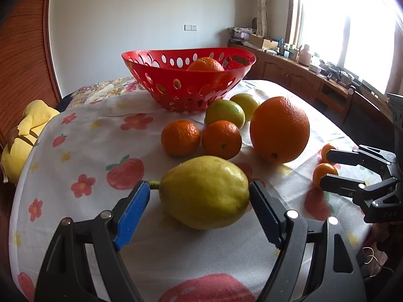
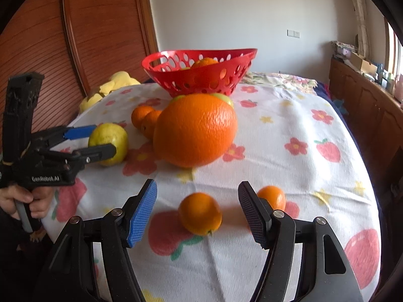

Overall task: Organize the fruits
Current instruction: 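Grasp the yellow lemon with the left tool while the right tool grasps a mandarin, then lift the lemon and mandarin with both tools and carry them to the red basket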

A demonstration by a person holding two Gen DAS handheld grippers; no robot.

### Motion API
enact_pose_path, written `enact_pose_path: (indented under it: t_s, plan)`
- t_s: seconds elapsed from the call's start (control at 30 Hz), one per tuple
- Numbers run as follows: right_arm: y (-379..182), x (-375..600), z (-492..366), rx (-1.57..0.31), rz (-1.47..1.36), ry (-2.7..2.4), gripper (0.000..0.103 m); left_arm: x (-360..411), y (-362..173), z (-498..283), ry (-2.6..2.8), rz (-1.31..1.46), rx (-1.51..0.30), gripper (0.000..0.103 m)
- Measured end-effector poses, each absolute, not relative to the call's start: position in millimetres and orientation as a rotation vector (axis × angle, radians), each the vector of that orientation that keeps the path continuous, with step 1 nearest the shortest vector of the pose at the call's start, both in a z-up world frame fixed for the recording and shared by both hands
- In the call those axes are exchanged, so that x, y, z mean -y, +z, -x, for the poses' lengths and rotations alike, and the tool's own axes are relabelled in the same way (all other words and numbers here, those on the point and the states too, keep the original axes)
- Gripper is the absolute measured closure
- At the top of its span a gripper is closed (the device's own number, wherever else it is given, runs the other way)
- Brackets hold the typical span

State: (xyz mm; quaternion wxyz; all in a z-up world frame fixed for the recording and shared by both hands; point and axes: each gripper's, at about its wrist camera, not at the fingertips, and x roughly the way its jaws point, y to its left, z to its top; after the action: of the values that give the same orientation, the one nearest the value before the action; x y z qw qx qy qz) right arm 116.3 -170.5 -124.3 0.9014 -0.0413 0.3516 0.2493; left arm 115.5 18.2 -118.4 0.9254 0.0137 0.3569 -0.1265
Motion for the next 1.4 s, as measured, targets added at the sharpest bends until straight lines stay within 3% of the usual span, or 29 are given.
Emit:
enact_pose_path:
  t_s: [0.47, 0.57, 0.6, 0.63, 1.4]
  plan:
    - [-139.9, 170.8, -112.5, -0.787, 0.097, 0.509, 0.04, -22.5, -120.4, -115.7, -0.271, -0.007, -0.733, 0.022]
    - [-141.0, 167.9, -113.9, -0.793, 0.109, 0.503, 0.05, -23.3, -120.5, -115.6, -0.273, -0.001, -0.735, 0.022]
    - [-141.6, 167.0, -114.2, -0.794, 0.111, 0.503, 0.062, -23.3, -120.5, -115.6, -0.274, 0.0, -0.735, 0.022]
    - [-141.6, 165.9, -114.3, -0.792, 0.116, 0.497, 0.066, -23.4, -120.6, -115.5, -0.274, 0.0, -0.735, 0.022]
    - [-141.4, 160.6, -110.2, -0.761, 0.118, 0.512, 0.066, -18.2, -128.5, -123.0, -0.269, -0.022, -0.795, 0.022]
